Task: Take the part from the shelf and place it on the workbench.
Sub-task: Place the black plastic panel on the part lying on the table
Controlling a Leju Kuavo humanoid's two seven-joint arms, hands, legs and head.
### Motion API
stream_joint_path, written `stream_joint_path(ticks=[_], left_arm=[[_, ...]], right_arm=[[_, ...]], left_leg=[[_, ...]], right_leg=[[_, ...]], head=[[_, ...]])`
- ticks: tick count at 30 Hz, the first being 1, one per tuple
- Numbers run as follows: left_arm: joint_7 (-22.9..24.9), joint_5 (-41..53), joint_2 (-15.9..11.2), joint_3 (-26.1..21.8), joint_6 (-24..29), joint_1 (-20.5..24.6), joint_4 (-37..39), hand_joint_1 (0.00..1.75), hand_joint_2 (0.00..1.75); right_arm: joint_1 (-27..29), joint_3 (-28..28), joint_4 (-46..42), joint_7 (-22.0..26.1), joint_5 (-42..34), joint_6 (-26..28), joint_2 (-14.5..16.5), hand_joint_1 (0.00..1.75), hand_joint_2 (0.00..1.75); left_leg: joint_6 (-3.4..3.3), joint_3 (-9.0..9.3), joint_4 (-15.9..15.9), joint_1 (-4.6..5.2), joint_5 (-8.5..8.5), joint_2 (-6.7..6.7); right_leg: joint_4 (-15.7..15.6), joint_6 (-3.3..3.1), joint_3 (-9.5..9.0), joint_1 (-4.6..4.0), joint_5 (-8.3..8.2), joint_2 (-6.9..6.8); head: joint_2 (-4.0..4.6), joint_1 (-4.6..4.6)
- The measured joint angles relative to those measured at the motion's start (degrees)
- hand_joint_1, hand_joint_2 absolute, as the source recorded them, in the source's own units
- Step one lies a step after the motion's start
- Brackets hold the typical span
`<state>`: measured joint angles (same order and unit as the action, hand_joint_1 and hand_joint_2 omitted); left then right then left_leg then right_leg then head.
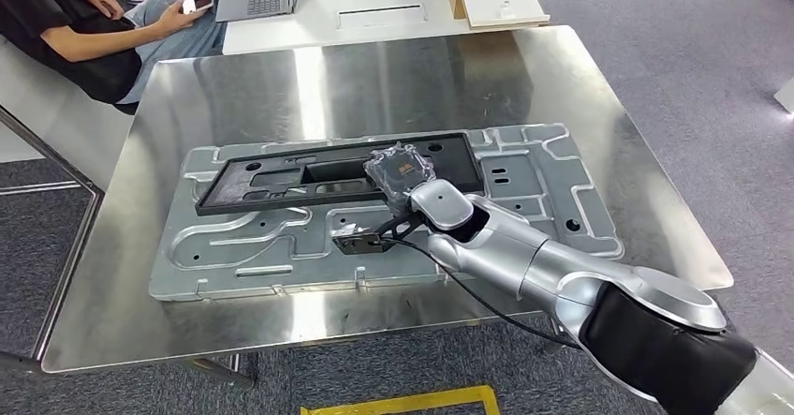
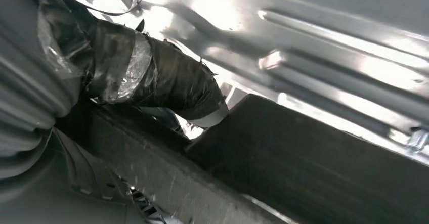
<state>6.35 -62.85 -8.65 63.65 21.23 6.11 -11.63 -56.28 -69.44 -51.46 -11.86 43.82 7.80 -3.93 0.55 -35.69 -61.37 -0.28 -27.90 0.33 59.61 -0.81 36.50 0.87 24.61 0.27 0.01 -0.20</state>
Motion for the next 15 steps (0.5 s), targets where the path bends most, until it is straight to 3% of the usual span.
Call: stream_joint_path(ticks=[3,4,5,7,9,11,13,15], left_arm=[[-0.02,-0.08,-0.14,0.00,-0.13,0.02,0.00,0.00,1.75],[-0.19,-0.17,-0.19,0.00,-0.24,-0.01,0.00,0.00,1.75],[-0.55,-0.37,-0.22,0.00,-0.45,-0.06,0.00,0.00,1.75],[-1.45,-0.71,-0.30,0.00,-1.00,-0.18,0.00,0.00,1.75],[-2.54,-0.81,-0.45,-0.01,-1.36,-0.20,0.00,0.00,1.75],[-3.50,-0.75,-0.67,-0.02,-1.44,-0.09,0.00,0.00,1.75],[-3.91,-0.64,-0.79,-0.02,-1.45,0.06,0.00,0.00,1.75],[-4.10,-0.57,-0.81,-0.02,-1.56,0.11,0.00,0.00,0.87]], right_arm=[[0.14,0.01,0.27,0.18,-0.02,0.10,0.31,1.75,1.75],[0.28,0.01,0.39,0.25,-0.05,0.10,0.34,1.75,1.75],[0.44,0.01,0.50,0.30,-0.08,0.11,0.35,1.75,1.75],[0.65,0.01,0.65,0.37,-0.13,0.11,0.36,1.75,1.75],[0.66,0.03,0.71,0.39,-0.13,0.12,0.36,1.75,1.75],[0.58,0.08,0.77,0.40,-0.13,0.15,0.35,0.87,0.87],[0.57,0.11,0.82,0.45,-0.13,0.19,0.36,0.00,0.00],[0.59,0.17,0.84,0.49,-0.13,0.21,0.37,0.00,0.00]], left_leg=[[0.75,-5.00,-10.29,-0.18,-4.52,-0.04],[0.84,-6.50,-12.93,-0.22,-5.08,-0.04],[0.85,-7.07,-13.54,-0.24,-4.51,-0.04],[0.74,-6.02,-10.45,-0.27,-1.69,-0.05],[0.45,-2.96,-3.77,-0.24,1.61,-0.03],[0.06,-0.44,1.55,-0.01,3.15,0.04],[-0.28,0.08,2.65,0.21,2.99,0.10],[-0.84,0.37,3.07,-0.06,3.21,0.00]], right_leg=[[-0.10,-0.49,-0.37,0.07,0.15,-0.03],[-0.09,-0.56,-0.48,0.05,0.23,-0.03],[-0.09,-0.60,-0.61,0.04,0.31,-0.02],[-0.08,-0.59,-0.87,0.05,0.47,0.03],[-0.09,-0.34,-1.16,0.02,0.68,0.11],[-0.09,0.13,-1.23,-0.17,0.80,0.17],[-0.26,0.63,-1.20,-0.30,0.74,0.20],[0.02,1.20,-1.09,-0.33,1.17,0.17]], head=[[0.00,0.18],[0.00,0.19],[0.00,0.19],[0.00,0.20],[0.00,0.18],[0.00,0.16],[0.00,0.17],[0.00,0.12]])
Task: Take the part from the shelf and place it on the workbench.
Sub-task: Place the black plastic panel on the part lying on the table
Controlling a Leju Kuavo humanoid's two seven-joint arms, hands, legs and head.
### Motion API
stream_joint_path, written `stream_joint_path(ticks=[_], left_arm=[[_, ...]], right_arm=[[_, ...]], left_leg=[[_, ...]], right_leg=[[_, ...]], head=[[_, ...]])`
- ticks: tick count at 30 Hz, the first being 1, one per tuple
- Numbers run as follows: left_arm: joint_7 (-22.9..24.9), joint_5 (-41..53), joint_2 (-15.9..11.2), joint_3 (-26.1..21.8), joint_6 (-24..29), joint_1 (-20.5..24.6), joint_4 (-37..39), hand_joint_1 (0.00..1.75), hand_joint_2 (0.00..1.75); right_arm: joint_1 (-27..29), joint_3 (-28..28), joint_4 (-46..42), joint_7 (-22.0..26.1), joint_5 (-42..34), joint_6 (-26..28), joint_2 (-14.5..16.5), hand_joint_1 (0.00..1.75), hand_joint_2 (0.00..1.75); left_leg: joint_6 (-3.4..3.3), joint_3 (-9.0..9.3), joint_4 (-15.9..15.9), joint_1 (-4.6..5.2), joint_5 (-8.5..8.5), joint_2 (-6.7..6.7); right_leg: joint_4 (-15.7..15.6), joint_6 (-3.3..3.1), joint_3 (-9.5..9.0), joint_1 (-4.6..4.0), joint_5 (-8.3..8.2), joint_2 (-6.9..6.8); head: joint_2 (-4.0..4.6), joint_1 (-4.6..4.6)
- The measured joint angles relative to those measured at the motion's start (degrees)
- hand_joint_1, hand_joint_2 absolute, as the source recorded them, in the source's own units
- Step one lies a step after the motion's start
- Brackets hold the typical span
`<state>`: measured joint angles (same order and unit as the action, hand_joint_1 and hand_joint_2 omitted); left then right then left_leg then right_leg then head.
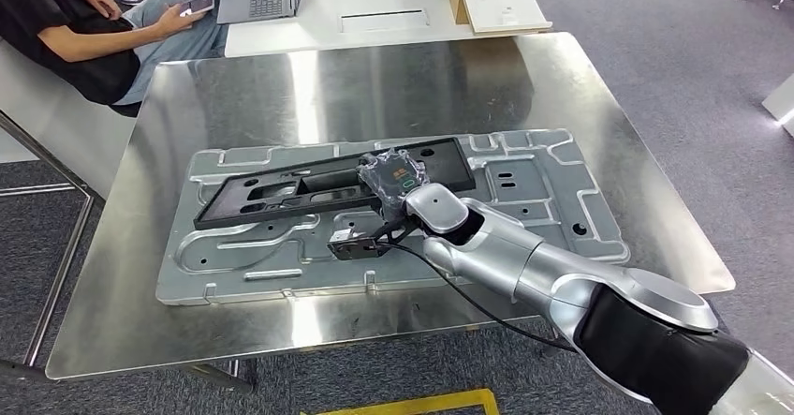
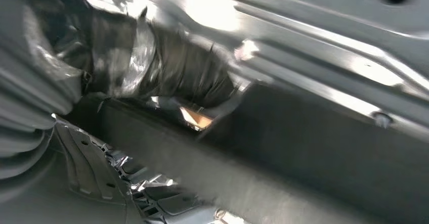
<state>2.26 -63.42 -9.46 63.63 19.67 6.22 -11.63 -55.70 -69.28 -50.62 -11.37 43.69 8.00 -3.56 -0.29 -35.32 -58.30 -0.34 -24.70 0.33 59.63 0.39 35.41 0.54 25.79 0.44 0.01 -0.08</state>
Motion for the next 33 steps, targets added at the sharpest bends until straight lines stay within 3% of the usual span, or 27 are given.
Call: stream_joint_path(ticks=[2,4,5,6,7,9,11,14,16,17,19,21,22,23,25,27,30,31,33], left_arm=[[-0.28,-0.07,-0.01,0.00,0.27,-0.05,0.00,0.00,0.00],[-0.49,-0.24,-0.01,0.00,0.87,-0.09,0.00,0.00,0.00],[-0.41,-0.37,-0.01,0.00,1.02,-0.10,0.00,0.00,0.00],[-0.28,-0.49,-0.01,-0.01,1.01,-0.10,0.00,0.00,0.00],[-0.15,-0.60,-0.01,-0.01,0.86,-0.11,0.00,0.00,0.00],[-0.03,-0.70,-0.01,-0.02,0.35,-0.12,0.00,0.00,0.00],[-0.01,-0.72,-0.01,-0.03,-0.12,-0.14,0.00,0.00,0.00],[0.04,-0.75,-0.01,-0.06,-0.33,-0.18,0.00,0.00,0.00],[0.06,-0.77,0.01,-0.07,-0.36,-0.20,0.00,0.00,0.00],[0.06,-0.77,0.00,-0.08,-0.38,-0.20,0.00,0.00,0.00],[0.06,-0.77,0.00,-0.11,-0.53,-0.20,0.00,0.00,0.00],[0.08,-0.78,0.01,-0.13,-0.72,-0.29,0.00,0.00,0.00],[0.10,-0.77,0.01,-0.13,-0.82,-0.35,0.00,0.00,0.00],[0.13,-0.77,0.02,-0.13,-0.91,-0.38,0.00,0.00,0.00],[0.20,-0.75,0.01,-0.14,-1.05,-0.37,0.01,0.00,0.00],[0.44,-0.81,-0.01,-0.16,-1.12,-0.32,0.01,0.00,0.00],[0.89,-1.04,0.02,-0.19,-1.25,-0.24,0.00,0.00,0.00],[0.96,-1.13,0.04,-0.20,-1.28,-0.21,0.01,0.00,0.00],[1.00,-1.21,0.07,-0.20,-1.28,-0.19,0.02,0.00,0.00]], right_arm=[[-0.10,0.09,0.00,-0.01,0.00,-0.01,-0.01,0.00,0.00],[-0.01,0.14,0.01,-0.04,0.01,-0.03,-0.04,0.00,0.00],[0.13,0.14,0.02,-0.06,0.02,-0.05,-0.08,0.00,0.00],[0.27,0.14,0.02,-0.08,0.03,-0.06,-0.11,0.00,0.00],[0.34,0.14,0.02,-0.08,0.05,-0.07,-0.13,0.00,0.00],[0.22,0.15,0.02,-0.09,0.10,-0.08,-0.15,0.00,0.00],[0.04,0.16,0.01,-0.09,0.14,-0.10,-0.12,0.00,0.00],[0.00,0.16,0.00,-0.10,0.15,-0.11,-0.08,0.00,0.00],[-0.08,0.16,-0.01,-0.11,0.16,-0.11,-0.05,0.00,0.00],[-0.11,0.16,-0.02,-0.11,0.16,-0.11,-0.02,0.00,0.00],[-0.05,0.16,-0.02,-0.09,0.17,-0.11,0.02,0.00,0.00],[0.10,0.16,-0.02,-0.03,0.17,-0.11,0.02,0.00,0.00],[0.16,0.16,-0.02,0.01,0.17,-0.11,0.02,0.00,0.00],[0.17,0.16,-0.02,0.04,0.17,-0.12,0.02,0.00,0.00],[0.06,0.16,-0.02,0.07,0.17,-0.15,0.02,0.00,0.00],[-0.06,0.16,-0.02,0.07,0.17,-0.20,0.02,0.00,0.00],[-0.04,0.16,-0.01,0.09,0.17,-0.24,0.02,0.00,0.00],[-0.08,0.16,-0.01,0.09,0.17,-0.24,0.01,0.00,0.00],[-0.15,0.16,0.01,0.09,0.10,-0.23,-0.02,0.00,0.00]], left_leg=[[-0.63,0.35,0.51,-0.27,0.24,-0.15],[-0.98,0.36,0.52,-0.20,0.23,-0.20],[-1.09,0.34,0.46,-0.17,0.20,-0.19],[-1.14,0.34,0.37,-0.16,0.14,-0.18],[-1.16,0.34,0.23,-0.16,0.06,-0.15],[-1.00,0.33,-0.22,-0.17,-0.24,-0.09],[-0.54,0.13,-0.71,0.05,-0.55,-0.03],[0.24,0.02,-0.67,0.17,-0.48,0.01],[0.85,-0.44,-1.80,0.02,-1.46,-0.03],[1.18,-1.32,-3.84,-0.07,-2.80,-0.04],[1.74,-4.44,-10.85,-0.21,-6.42,-0.07],[1.99,-6.88,-16.16,-0.27,-8.08,-0.07],[1.98,-6.70,-15.89,-0.28,-7.34,-0.07],[1.88,-5.44,-13.43,-0.28,-5.70,-0.07],[1.45,-1.27,-5.50,-0.18,-2.20,-0.03],[0.90,1.01,-0.82,0.12,-0.84,0.08],[-0.01,0.91,0.00,0.19,-0.26,0.00],[-0.43,0.88,0.33,0.05,0.11,-0.11],[-1.20,0.57,0.87,-0.18,0.82,-0.34]], right_leg=[[3.54,0.52,1.54,-0.01,2.20,-0.10],[10.81,0.79,4.95,0.03,5.52,-0.18],[13.94,0.86,6.53,0.04,6.47,-0.19],[15.30,0.89,7.30,0.04,6.41,-0.19],[14.43,0.86,7.00,0.06,5.29,-0.20],[7.30,0.64,3.76,0.11,1.65,-0.25],[1.39,0.26,0.87,0.00,-0.27,-0.25],[0.24,-0.57,0.34,-0.18,-0.55,-0.15],[-0.14,-1.24,0.21,0.03,-0.86,-0.16],[-0.32,-1.52,0.14,0.17,-0.99,-0.18],[-0.37,-1.79,0.17,0.17,-1.04,-0.21],[-0.36,-1.83,0.22,0.11,-1.03,-0.22],[-0.36,-1.82,0.20,0.11,-1.03,-0.21],[-0.34,-1.81,0.14,0.11,-1.05,-0.20],[-0.28,-1.71,0.05,0.01,-1.11,-0.18],[-0.25,-1.31,0.24,-0.13,-1.32,-0.17],[-0.38,-0.32,0.49,-0.13,-1.59,-0.13],[0.17,-0.04,0.75,-0.15,-0.84,-0.16],[4.44,0.33,2.33,-0.12,2.87,-0.20]], head=[[0.00,-0.23],[0.00,-0.42],[0.00,-0.44],[0.00,-0.44],[0.01,-0.45],[0.01,-0.45],[0.01,-0.41],[0.01,-0.38],[0.00,-0.30],[0.00,-0.24],[0.00,-0.13],[0.00,-0.15],[0.00,-0.15],[0.00,-0.14],[-0.01,-0.14],[-0.01,-0.19],[0.01,-0.22],[0.01,-0.27],[0.00,-0.47]])
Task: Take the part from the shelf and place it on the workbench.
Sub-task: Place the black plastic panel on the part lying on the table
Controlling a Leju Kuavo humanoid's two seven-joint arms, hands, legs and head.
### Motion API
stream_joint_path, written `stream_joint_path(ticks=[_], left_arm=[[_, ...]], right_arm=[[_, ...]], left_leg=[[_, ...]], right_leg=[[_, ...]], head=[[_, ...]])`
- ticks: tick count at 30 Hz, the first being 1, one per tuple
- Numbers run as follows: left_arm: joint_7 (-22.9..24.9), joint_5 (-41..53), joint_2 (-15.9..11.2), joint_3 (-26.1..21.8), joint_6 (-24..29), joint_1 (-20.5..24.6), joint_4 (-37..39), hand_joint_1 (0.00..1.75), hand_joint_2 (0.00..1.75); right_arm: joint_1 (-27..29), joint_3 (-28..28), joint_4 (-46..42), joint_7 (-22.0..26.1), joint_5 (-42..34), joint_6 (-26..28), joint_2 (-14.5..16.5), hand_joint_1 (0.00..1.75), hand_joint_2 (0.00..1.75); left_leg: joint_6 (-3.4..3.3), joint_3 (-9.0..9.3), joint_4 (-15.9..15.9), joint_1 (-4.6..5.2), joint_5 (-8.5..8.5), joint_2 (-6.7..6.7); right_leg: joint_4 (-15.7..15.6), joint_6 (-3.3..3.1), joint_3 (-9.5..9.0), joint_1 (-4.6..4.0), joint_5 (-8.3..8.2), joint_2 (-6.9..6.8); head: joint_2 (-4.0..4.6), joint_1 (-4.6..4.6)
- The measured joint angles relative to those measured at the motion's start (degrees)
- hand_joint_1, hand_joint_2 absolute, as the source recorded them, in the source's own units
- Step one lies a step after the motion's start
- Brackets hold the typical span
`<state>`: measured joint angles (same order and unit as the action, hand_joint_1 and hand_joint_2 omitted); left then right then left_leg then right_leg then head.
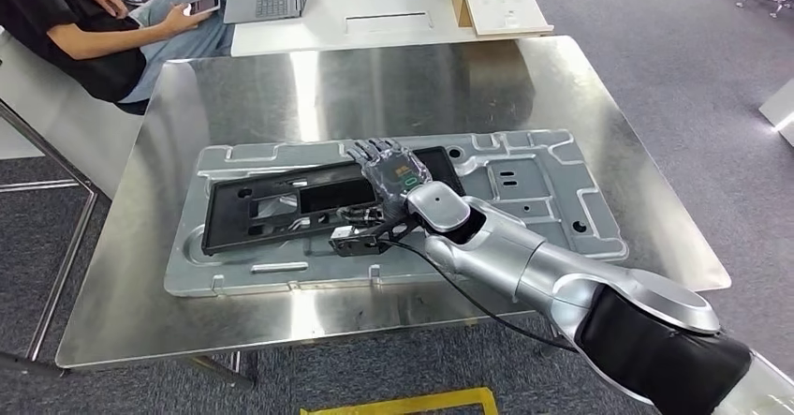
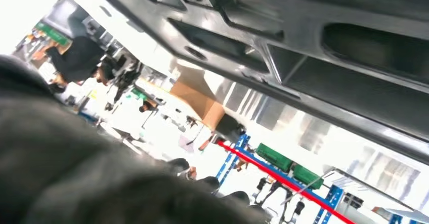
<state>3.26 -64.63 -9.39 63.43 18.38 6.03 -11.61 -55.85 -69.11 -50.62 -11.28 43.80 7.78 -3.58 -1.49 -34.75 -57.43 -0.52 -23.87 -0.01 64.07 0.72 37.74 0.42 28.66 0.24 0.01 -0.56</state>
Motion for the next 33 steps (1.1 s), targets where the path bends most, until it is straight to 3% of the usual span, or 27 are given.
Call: stream_joint_path(ticks=[2,3,4,5,8,9,12,13,15,17,18,19,20,22,24,25,27,29,30,32,33], left_arm=[[0.04,0.06,-0.01,0.00,0.01,0.00,0.01,0.00,0.00],[0.05,0.11,-0.01,0.00,0.01,0.00,0.01,0.00,0.00],[0.05,0.16,0.00,0.00,-0.01,0.01,0.01,0.00,0.00],[0.04,0.22,0.02,0.00,-0.08,0.01,0.00,0.00,0.00],[-0.11,0.41,0.17,0.00,-0.43,-0.01,-0.02,0.00,0.00],[-0.15,0.48,0.24,0.00,-0.52,-0.01,-0.01,0.00,0.00],[-0.19,0.75,0.37,0.01,-0.64,-0.05,0.00,0.00,0.00],[-0.19,0.84,0.42,0.02,-0.66,-0.09,0.01,0.00,0.00],[-0.17,1.03,0.51,0.04,-0.66,-0.15,0.03,0.00,0.00],[-0.17,1.17,0.58,0.07,-0.68,-0.14,0.03,0.00,0.00],[-0.17,1.19,0.58,0.08,-0.73,-0.13,0.03,0.00,0.00],[-0.17,1.16,0.58,0.09,-0.77,-0.12,0.03,0.00,0.00],[-0.16,1.16,0.58,0.09,-0.81,-0.11,0.03,0.00,0.00],[-0.17,1.21,0.56,0.09,-0.83,-0.02,0.03,0.00,0.00],[-0.18,1.37,0.52,0.09,-0.84,0.11,0.03,0.00,0.00],[-0.18,1.45,0.50,0.10,-0.84,0.17,0.03,0.00,0.00],[-0.17,1.53,0.50,0.12,-0.85,0.18,0.03,0.00,0.00],[-0.10,1.39,0.59,0.13,-0.84,0.25,0.03,0.00,0.00],[-0.06,1.30,0.63,0.13,-0.83,0.27,0.03,0.00,0.00],[-0.01,1.16,0.72,0.13,-0.83,0.27,0.03,0.00,0.00],[-0.01,1.13,0.77,0.13,-0.83,0.24,0.03,0.00,0.00]], right_arm=[[0.15,0.00,0.05,0.00,-0.26,-0.01,-0.04,0.00,0.00],[0.29,0.00,0.09,0.00,-0.38,-0.02,-0.07,0.00,0.00],[0.40,0.00,0.13,0.00,-0.44,-0.04,-0.08,0.00,0.00],[0.43,0.00,0.14,0.00,-0.43,-0.05,-0.09,0.00,0.00],[0.04,0.00,0.14,-0.02,-0.21,-0.03,-0.06,0.00,0.00],[-0.11,0.00,0.14,-0.04,-0.13,-0.02,-0.05,0.00,0.00],[-0.32,0.00,0.15,-0.15,-0.04,-0.02,-0.07,0.00,0.00],[-0.36,0.00,0.15,-0.17,-0.02,-0.03,-0.07,0.00,0.00],[-0.42,0.00,0.15,-0.18,0.00,-0.05,-0.03,0.00,0.00],[-0.41,0.00,0.15,-0.21,0.00,-0.07,-0.03,0.00,0.00],[-0.38,0.00,0.15,-0.23,0.01,-0.09,-0.04,0.00,0.00],[-0.33,0.00,0.15,-0.25,0.05,-0.15,-0.05,0.00,0.00],[-0.29,0.00,0.15,-0.27,0.15,-0.27,-0.06,0.00,0.00],[-0.29,0.00,0.14,-0.34,0.58,-0.68,-0.07,0.00,0.00],[-0.49,0.00,0.10,-0.58,1.03,-1.12,-0.13,0.00,0.00],[-0.62,0.00,0.07,-0.72,1.17,-1.39,-0.18,0.00,0.00],[-0.79,0.00,0.03,-0.96,1.48,-1.96,-0.29,0.00,0.00],[-0.92,0.00,0.01,-1.15,1.92,-2.40,-0.49,0.00,0.00],[-1.01,0.00,0.00,-1.19,2.08,-2.52,-0.60,0.00,0.00],[-1.14,-0.02,-0.02,-1.25,2.23,-2.73,-0.80,0.00,0.00],[-1.15,-0.03,-0.03,-1.26,2.24,-2.80,-0.88,0.00,0.00]], left_leg=[[-0.35,-0.82,-0.05,0.07,0.52,-0.06],[-0.38,-1.33,-0.15,0.09,0.81,-0.06],[-0.35,-1.87,-0.27,0.11,1.13,-0.06],[-0.27,-2.40,-0.43,0.11,1.45,-0.04],[0.35,-3.75,-1.14,0.19,2.25,0.04],[0.67,-3.98,-1.30,0.23,2.53,0.06],[1.78,-4.27,-1.08,0.16,3.50,0.14],[2.14,-4.65,-1.37,0.08,2.93,0.15],[2.77,-6.06,-4.82,-0.14,-1.18,0.14],[3.22,-7.86,-11.80,-0.25,-6.55,0.14],[3.34,-8.27,-14.94,-0.28,-7.89,0.14],[3.38,-7.99,-16.71,-0.28,-8.02,0.14],[3.31,-6.73,-16.54,-0.26,-7.09,0.15],[2.74,-1.46,-10.57,-0.15,-4.81,0.17],[2.03,3.97,-2.99,0.21,-4.88,0.23],[1.73,5.28,-0.80,0.44,-5.31,0.27],[1.25,5.30,0.29,0.59,-4.76,0.26],[0.49,4.75,0.99,0.32,-3.38,-0.08],[0.06,4.23,1.31,0.15,-2.62,-0.26],[-0.47,2.81,1.34,0.11,-1.31,-0.47],[-0.52,1.94,1.23,0.10,-0.72,-0.51]], right_leg=[[7.23,0.21,2.42,0.07,4.35,-0.02],[9.79,0.27,3.03,0.11,5.46,-0.02],[10.33,0.28,2.67,0.12,5.44,-0.03],[8.64,0.24,1.19,0.13,4.48,-0.04],[-2.16,-0.22,-5.91,-0.04,1.21,-0.01],[-4.20,-0.41,-7.07,-0.16,0.87,0.02],[-5.08,-1.34,-6.79,-0.32,-0.13,0.03],[-5.23,-1.79,-6.41,-0.23,-0.70,-0.02],[-5.56,-2.56,-5.37,0.07,-1.97,-0.16],[-5.52,-2.84,-3.96,0.05,-3.07,-0.20],[-5.45,-2.84,-3.16,0.02,-3.61,-0.19],[-5.35,-2.80,-2.36,-0.01,-4.12,-0.18],[-5.23,-2.72,-1.59,-0.05,-4.61,-0.17],[-5.02,-2.49,-0.46,-0.09,-5.42,-0.19],[-5.02,-2.00,0.09,-0.17,-6.21,-0.29],[-5.13,-1.66,0.17,-0.15,-6.63,-0.35],[-5.51,-0.91,0.23,-0.16,-7.48,-0.40],[-4.62,-0.31,0.83,-0.16,-6.19,-0.26],[-2.69,-0.06,1.56,-0.14,-3.99,-0.20],[4.30,0.34,3.52,0.09,1.73,-0.18],[7.91,0.56,4.26,0.21,3.48,-0.19]], head=[[0.00,-0.16],[0.00,-0.16],[0.00,-0.17],[-0.01,-0.18],[-0.01,-0.13],[0.00,-0.17],[0.00,-0.29],[-0.01,-0.24],[-0.01,-0.13],[-0.01,-0.07],[-0.01,-0.08],[-0.01,-0.07],[-0.01,-0.06],[-0.01,-0.06],[-0.01,-0.10],[-0.01,-0.09],[0.00,-0.07],[0.00,-0.16],[0.00,-0.29],[0.00,-0.52],[0.00,-0.55]])
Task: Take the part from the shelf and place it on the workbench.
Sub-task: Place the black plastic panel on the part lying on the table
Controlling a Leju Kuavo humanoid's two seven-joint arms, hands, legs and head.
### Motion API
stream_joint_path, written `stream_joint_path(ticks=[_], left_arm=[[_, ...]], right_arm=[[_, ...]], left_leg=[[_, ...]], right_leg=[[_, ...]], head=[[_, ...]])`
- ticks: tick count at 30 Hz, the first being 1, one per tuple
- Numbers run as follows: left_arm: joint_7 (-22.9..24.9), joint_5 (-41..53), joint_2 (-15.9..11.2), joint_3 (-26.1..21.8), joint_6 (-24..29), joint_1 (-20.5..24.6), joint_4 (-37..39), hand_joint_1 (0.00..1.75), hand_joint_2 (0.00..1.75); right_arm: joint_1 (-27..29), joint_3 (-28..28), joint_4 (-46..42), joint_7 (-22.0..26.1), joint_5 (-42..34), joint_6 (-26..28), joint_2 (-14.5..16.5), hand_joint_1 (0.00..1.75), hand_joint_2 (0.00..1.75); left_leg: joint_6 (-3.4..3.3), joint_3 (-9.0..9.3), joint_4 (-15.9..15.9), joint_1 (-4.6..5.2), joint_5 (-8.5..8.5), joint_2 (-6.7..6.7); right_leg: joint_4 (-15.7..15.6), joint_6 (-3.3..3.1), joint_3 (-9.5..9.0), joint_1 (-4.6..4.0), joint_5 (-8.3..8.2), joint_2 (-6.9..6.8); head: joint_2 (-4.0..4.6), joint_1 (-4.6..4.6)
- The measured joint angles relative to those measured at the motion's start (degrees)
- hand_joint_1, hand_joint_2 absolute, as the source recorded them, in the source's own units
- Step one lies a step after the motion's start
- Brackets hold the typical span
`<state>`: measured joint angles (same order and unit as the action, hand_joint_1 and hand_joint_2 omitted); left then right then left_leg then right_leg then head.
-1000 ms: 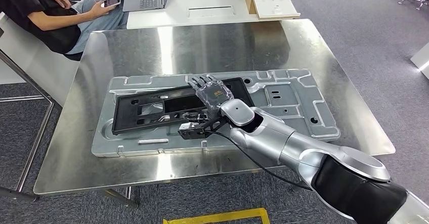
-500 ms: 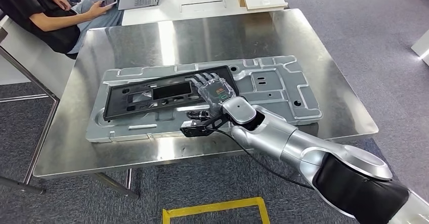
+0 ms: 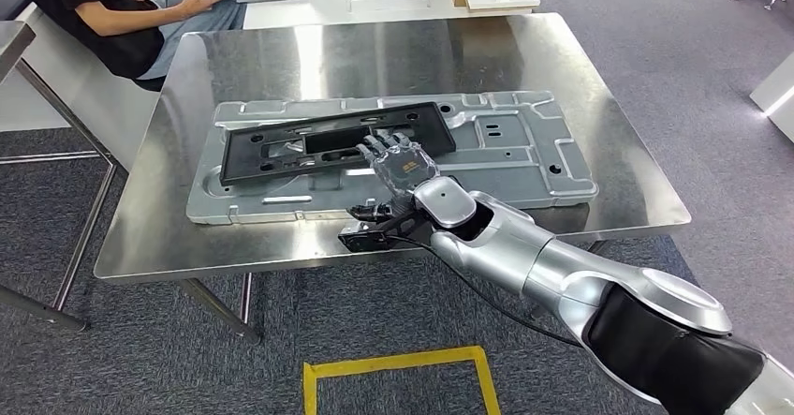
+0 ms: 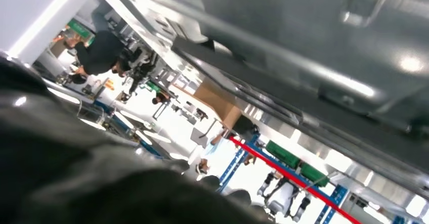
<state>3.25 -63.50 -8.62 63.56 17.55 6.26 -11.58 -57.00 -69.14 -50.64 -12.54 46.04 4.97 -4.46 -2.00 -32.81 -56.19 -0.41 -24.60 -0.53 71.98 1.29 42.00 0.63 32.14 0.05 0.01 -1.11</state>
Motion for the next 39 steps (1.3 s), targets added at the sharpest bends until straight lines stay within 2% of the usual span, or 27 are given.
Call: stream_joint_path(ticks=[1,2,3,5,7,10,11,13,15,16,18,19,20,22,24,26,27,28,30,31,32,33,34,35,37,38,39], left_arm=[[0.01,-0.01,0.06,0.00,-0.03,-0.01,0.00,0.00,0.00],[0.01,-0.02,0.13,0.01,-0.07,-0.01,0.00,0.00,0.00],[0.01,-0.02,0.18,0.01,-0.12,0.00,0.00,0.00,0.00],[-0.01,-0.02,0.27,0.01,-0.19,0.02,0.00,0.00,0.00],[-0.02,-0.01,0.30,0.01,-0.20,0.01,0.00,0.00,0.00],[-0.01,0.00,0.36,0.02,-0.25,-0.18,0.00,0.00,0.00],[-0.01,-0.01,0.44,0.03,-0.26,-0.25,0.00,0.00,0.00],[0.07,-0.03,0.58,0.04,-0.28,-0.28,0.00,0.00,0.00],[0.20,-0.05,0.64,0.04,-0.32,-0.26,0.00,0.00,0.00],[0.29,-0.07,0.65,0.04,-0.37,-0.25,0.00,0.00,0.00],[0.50,-0.08,0.68,0.04,-0.51,-0.24,0.00,0.00,0.00],[0.57,-0.08,0.69,0.04,-0.57,-0.24,0.00,0.00,0.00],[0.61,-0.05,0.69,0.04,-0.60,-0.19,0.00,0.00,0.00],[0.63,0.03,0.68,0.05,-0.60,-0.07,0.00,0.00,0.00],[0.64,0.09,0.68,0.07,-0.59,0.01,0.00,0.00,0.00],[0.64,0.09,0.78,0.11,-0.60,0.02,0.00,0.00,0.00],[0.64,0.09,0.85,0.13,-0.61,0.07,0.00,0.00,0.00],[0.66,0.09,0.93,0.15,-0.62,0.11,0.00,0.00,0.00],[0.73,0.09,1.00,0.15,-0.63,0.10,0.00,0.00,0.00],[0.79,0.09,1.03,0.16,-0.62,0.05,0.00,0.00,0.00],[0.85,0.09,1.05,0.16,-0.62,0.03,0.00,0.00,0.00],[0.89,0.09,1.09,0.17,-0.62,0.05,0.00,0.00,0.00],[0.91,0.09,1.14,0.17,-0.65,0.07,0.00,0.00,0.00],[0.89,0.08,1.18,0.17,-0.70,0.07,0.00,0.00,0.00],[0.75,0.05,1.30,0.17,-0.89,0.00,0.00,0.00,0.00],[0.68,0.04,1.33,0.17,-1.01,-0.04,0.00,0.00,0.00],[0.63,0.03,1.37,0.19,-1.10,-0.09,0.01,0.00,0.00]], right_arm=[[0.02,-0.02,0.00,-0.01,0.02,-0.07,-0.08,0.00,0.00],[0.03,-0.03,-0.01,-0.01,0.03,-0.12,-0.10,0.00,0.00],[0.01,-0.03,-0.02,-0.02,0.03,-0.14,-0.12,0.00,0.00],[-0.15,-0.03,-0.10,-0.04,0.04,-0.14,-0.11,0.00,0.00],[-0.36,-0.02,-0.29,-0.05,0.10,-0.13,-0.10,0.00,0.00],[-0.46,-0.03,-0.44,-0.09,0.32,-0.21,-0.14,0.00,0.00],[-0.47,-0.04,-0.46,-0.10,0.41,-0.25,-0.12,0.00,0.00],[-0.54,-0.06,-0.57,-0.25,0.55,-0.34,-0.09,0.00,0.00],[-0.57,-0.05,-0.76,-0.58,0.57,-0.57,-0.13,0.00,0.00],[-0.57,-0.05,-0.85,-0.72,0.57,-0.72,-0.17,0.00,0.00],[-0.57,-0.05,-1.03,-0.88,0.56,-1.03,-0.36,0.00,0.00],[-0.58,-0.05,-1.18,-0.93,0.56,-1.13,-0.47,0.00,0.00],[-0.61,-0.05,-1.41,-1.00,0.56,-1.20,-0.57,0.00,0.00],[-0.76,-0.05,-1.86,-1.18,0.56,-1.23,-0.78,0.00,0.00],[-0.87,-0.04,-2.19,-1.39,0.56,-1.31,-0.97,0.00,0.00],[-0.83,-0.05,-2.40,-1.69,0.56,-1.52,-1.34,0.00,0.00],[-0.80,-0.06,-2.55,-1.86,0.56,-1.68,-1.58,0.00,0.00],[-0.79,-0.06,-2.67,-2.02,0.56,-1.83,-1.87,0.00,0.00],[-0.76,-0.05,-3.12,-2.31,0.56,-2.08,-2.31,0.00,0.00],[-0.75,-0.05,-3.32,-2.43,0.56,-2.16,-2.54,0.00,0.00],[-0.73,-0.06,-3.51,-2.52,0.56,-2.21,-2.74,0.00,0.00],[-0.72,-0.06,-3.67,-2.57,0.56,-2.25,-2.94,0.00,0.00],[-0.72,-0.05,-3.88,-2.61,0.56,-2.27,-3.09,0.00,0.00],[-0.74,-0.05,-4.17,-2.65,0.56,-2.26,-3.18,0.00,0.00],[-0.80,-0.03,-4.92,-2.81,0.56,-2.22,-3.27,0.00,0.00],[-0.85,-0.01,-5.24,-2.92,0.56,-2.22,-3.34,0.00,0.00],[-0.82,0.01,-5.48,-3.01,0.56,-2.22,-3.43,0.00,0.00]], left_leg=[[0.07,-0.87,-0.17,-0.02,0.55,-0.02],[0.18,-1.74,-0.43,-0.06,1.02,-0.03],[0.35,-2.60,-0.80,-0.13,1.42,-0.03],[0.88,-4.17,-1.86,-0.15,1.98,0.04],[1.59,-5.17,-2.64,-0.04,2.61,0.13],[2.73,-5.87,-2.54,-0.23,3.60,0.26],[3.07,-6.39,-3.20,-0.38,2.55,0.30],[3.61,-8.03,-7.79,-0.56,-2.57,0.31],[3.95,-9.63,-15.02,-0.57,-7.62,0.31],[4.01,-9.72,-17.67,-0.57,-8.30,0.31],[3.82,-7.29,-17.90,-0.55,-6.13,0.31],[3.55,-4.67,-15.33,-0.51,-4.57,0.32],[3.17,-1.47,-11.43,-0.39,-4.08,0.34],[2.51,3.83,-3.76,0.05,-5.20,0.40],[2.04,5.08,-0.65,0.52,-5.76,0.44],[1.41,4.16,-0.18,0.46,-4.25,0.31],[1.02,3.55,0.17,0.31,-3.27,0.17],[0.69,2.84,0.40,0.15,-2.32,0.02],[0.22,0.90,0.34,0.14,-0.78,-0.18],[0.10,-0.16,0.09,0.21,-0.13,-0.22],[0.06,-1.27,-0.21,0.28,0.50,-0.23],[0.06,-2.41,-0.58,0.34,1.11,-0.21],[0.14,-3.56,-1.00,0.37,1.68,-0.16],[0.29,-4.55,-1.51,0.39,2.18,-0.11],[0.78,-5.90,-2.21,0.53,3.07,-0.03],[1.06,-6.20,-2.33,0.55,3.56,-0.03],[1.36,-6.40,-2.20,0.57,4.17,-0.02]], right_leg=[[2.35,0.20,0.10,0.10,0.32,-0.01],[2.79,0.36,-0.67,0.23,-0.62,-0.02],[1.24,0.48,-2.43,0.37,-2.20,-0.03],[-5.95,0.52,-7.86,0.53,-3.83,-0.02],[-11.47,0.08,-11.18,0.38,-3.12,0.11],[-12.71,-1.22,-10.63,0.16,-3.73,0.09],[-12.81,-1.74,-10.14,0.18,-4.39,0.01],[-13.03,-2.51,-8.81,0.34,-5.80,-0.11],[-13.01,-2.74,-7.14,0.25,-7.11,-0.10],[-12.99,-2.73,-6.24,0.18,-7.77,-0.10],[-12.93,-2.60,-4.50,0.06,-9.08,-0.10],[-12.91,-2.48,-3.73,0.02,-9.72,-0.10],[-12.88,-2.31,-3.13,-0.01,-10.30,-0.10],[-13.04,-1.78,-2.49,-0.02,-11.42,-0.21],[-13.54,-1.12,-2.43,0.07,-12.60,-0.36],[-14.42,-0.43,-2.16,0.01,-13.46,-0.32],[-13.83,-0.11,-1.48,-0.02,-12.33,-0.27],[-12.02,0.11,-0.50,-0.05,-10.02,-0.22],[-4.54,0.36,1.73,0.01,-3.85,-0.18],[-0.81,0.41,2.27,-0.01,-2.53,-0.18],[1.78,0.42,2.16,-0.03,-2.71,-0.17],[2.48,0.36,1.15,-0.05,-4.10,-0.17],[1.23,0.22,-0.87,-0.07,-5.64,-0.17],[-1.87,-0.01,-3.84,-0.10,-5.96,-0.15],[-9.84,-0.49,-9.78,-0.36,-3.99,-0.09],[-12.51,-0.71,-11.35,-0.51,-2.86,-0.03],[-13.82,-0.96,-11.77,-0.64,-2.75,-0.01]], head=[[0.01,0.00],[0.01,-0.01],[0.01,-0.01],[0.01,-0.03],[0.00,0.00],[0.00,-0.02],[-0.01,0.04],[-0.01,0.21],[-0.01,0.31],[-0.01,0.28],[-0.01,0.30],[0.00,0.30],[0.00,0.30],[0.00,0.25],[-0.01,0.28],[-0.01,0.30],[0.00,0.24],[0.00,0.17],[-0.01,0.11],[-0.01,0.12],[-0.01,0.12],[0.00,0.12],[0.00,0.10],[0.00,0.10],[-0.01,0.16],[-0.01,0.13],[0.00,0.11]])
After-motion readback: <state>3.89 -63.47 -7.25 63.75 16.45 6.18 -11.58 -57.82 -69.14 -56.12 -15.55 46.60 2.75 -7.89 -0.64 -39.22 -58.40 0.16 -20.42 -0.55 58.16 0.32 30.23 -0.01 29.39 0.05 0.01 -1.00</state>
